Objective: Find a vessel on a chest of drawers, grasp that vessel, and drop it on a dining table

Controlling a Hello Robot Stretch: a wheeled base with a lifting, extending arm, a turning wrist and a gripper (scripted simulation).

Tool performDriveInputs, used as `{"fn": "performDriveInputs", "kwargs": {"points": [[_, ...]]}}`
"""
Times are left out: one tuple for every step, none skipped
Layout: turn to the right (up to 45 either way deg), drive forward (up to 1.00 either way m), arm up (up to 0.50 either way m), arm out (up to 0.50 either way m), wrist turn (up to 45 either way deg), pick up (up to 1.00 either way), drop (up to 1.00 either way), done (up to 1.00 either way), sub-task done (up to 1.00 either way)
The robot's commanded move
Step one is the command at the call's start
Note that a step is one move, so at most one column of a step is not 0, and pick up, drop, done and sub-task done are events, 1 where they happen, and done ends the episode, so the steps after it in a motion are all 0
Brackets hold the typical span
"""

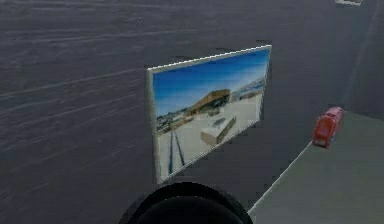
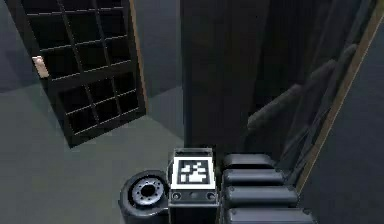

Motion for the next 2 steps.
{"fn": "performDriveInputs", "kwargs": {"points": [[42.0, 0.0, 0.0, 0.0, 0.0, 0.0, 0.0, 0.0, 0.0], [0.0, 0.25, 0.0, 0.0, 0.0, 0.0, 0.0, 0.0, 0.0]]}}
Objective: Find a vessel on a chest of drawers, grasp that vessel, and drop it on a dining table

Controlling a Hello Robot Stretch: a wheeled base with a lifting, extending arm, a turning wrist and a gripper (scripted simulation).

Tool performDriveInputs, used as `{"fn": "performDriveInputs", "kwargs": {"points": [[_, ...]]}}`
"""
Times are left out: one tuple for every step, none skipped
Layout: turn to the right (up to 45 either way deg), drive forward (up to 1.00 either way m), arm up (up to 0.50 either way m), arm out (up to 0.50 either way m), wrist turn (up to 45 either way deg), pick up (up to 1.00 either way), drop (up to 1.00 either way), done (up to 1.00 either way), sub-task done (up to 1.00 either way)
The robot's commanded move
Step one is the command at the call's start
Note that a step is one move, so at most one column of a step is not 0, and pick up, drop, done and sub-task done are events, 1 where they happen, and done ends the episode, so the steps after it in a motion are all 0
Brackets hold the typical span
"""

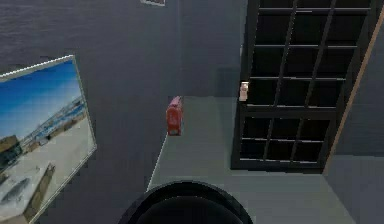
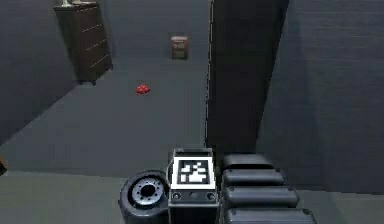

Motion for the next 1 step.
{"fn": "performDriveInputs", "kwargs": {"points": [[45.0, 0.0, 0.0, 0.0, 0.0, 0.0, 0.0, 0.0, 0.0]]}}
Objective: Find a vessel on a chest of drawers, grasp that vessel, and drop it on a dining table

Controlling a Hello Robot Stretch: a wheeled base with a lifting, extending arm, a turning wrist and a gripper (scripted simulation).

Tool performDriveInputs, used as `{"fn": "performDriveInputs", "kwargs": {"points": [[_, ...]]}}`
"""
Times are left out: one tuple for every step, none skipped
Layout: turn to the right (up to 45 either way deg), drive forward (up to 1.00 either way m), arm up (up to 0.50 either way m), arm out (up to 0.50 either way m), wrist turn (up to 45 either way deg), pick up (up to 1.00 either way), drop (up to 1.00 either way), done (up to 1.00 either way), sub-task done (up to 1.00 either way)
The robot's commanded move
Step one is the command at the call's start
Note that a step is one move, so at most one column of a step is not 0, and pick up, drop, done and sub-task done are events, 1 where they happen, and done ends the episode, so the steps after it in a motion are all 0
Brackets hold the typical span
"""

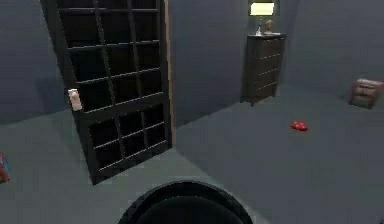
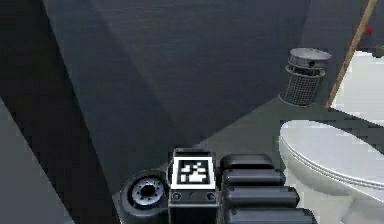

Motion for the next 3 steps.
{"fn": "performDriveInputs", "kwargs": {"points": [[0.0, 0.3, 0.0, 0.0, 0.0, 0.0, 0.0, 0.0, 0.0], [33.0, 0.0, 0.0, 0.0, 0.0, 0.0, 0.0, 0.0, 0.0], [0.0, 1.0, 0.0, 0.0, 0.0, 0.0, 0.0, 0.0, 0.0]]}}
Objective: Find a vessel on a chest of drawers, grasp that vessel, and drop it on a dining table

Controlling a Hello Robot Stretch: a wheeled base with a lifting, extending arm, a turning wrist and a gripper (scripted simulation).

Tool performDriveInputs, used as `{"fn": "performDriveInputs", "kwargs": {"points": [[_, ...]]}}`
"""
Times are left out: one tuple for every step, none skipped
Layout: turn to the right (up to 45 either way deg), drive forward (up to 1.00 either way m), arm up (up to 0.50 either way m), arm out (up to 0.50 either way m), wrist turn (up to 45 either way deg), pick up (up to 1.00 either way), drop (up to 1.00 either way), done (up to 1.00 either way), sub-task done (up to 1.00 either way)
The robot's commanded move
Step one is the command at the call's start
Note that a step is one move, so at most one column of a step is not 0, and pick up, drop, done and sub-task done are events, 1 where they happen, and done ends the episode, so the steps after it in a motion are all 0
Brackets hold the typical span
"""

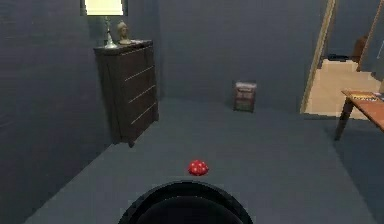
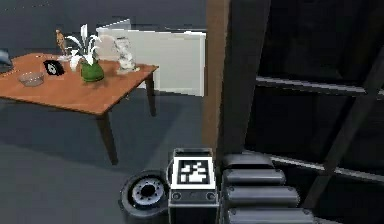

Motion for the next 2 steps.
{"fn": "performDriveInputs", "kwargs": {"points": [[6.0, 0.0, 0.0, 0.0, 0.0, 0.0, 0.0, 0.0, 0.0], [0.0, 0.3, 0.0, 0.0, 0.0, 0.0, 0.0, 0.0, 0.0]]}}
